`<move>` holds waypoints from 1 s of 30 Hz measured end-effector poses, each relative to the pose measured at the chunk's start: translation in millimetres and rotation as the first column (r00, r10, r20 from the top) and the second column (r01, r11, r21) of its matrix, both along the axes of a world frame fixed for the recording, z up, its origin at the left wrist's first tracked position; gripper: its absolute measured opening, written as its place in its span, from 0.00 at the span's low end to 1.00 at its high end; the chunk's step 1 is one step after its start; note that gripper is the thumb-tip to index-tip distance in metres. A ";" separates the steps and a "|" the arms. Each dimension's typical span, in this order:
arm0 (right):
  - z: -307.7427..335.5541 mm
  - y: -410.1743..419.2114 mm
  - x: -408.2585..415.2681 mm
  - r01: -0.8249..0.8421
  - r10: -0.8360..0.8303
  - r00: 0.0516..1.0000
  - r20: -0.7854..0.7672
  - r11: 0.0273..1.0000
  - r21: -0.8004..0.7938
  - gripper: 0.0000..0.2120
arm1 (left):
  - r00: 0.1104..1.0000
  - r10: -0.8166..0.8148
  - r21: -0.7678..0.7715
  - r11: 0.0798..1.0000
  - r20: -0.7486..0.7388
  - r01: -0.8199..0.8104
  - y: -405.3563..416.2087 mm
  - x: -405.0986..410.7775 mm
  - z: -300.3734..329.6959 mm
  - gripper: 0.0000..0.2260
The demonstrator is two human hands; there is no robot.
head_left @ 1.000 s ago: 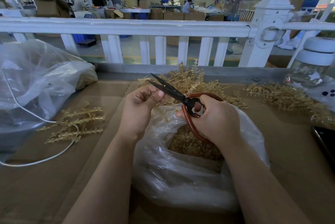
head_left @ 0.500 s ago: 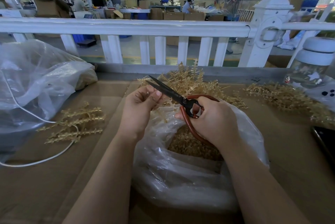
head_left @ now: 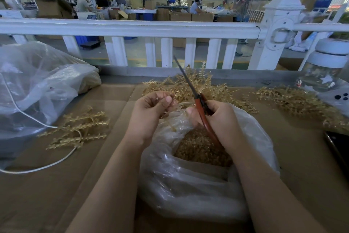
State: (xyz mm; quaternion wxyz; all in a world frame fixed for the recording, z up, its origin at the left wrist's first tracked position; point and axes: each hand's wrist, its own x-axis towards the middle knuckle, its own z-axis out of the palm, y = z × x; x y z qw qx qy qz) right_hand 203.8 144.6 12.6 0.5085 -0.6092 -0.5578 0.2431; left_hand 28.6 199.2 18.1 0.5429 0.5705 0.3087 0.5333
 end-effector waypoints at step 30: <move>5.1 -4.3 5.9 0.024 0.048 0.928 -0.368 0.982 0.187 0.14 | 0.931 -0.364 -0.282 0.890 0.034 0.359 -9.4 0.3 7.9 0.16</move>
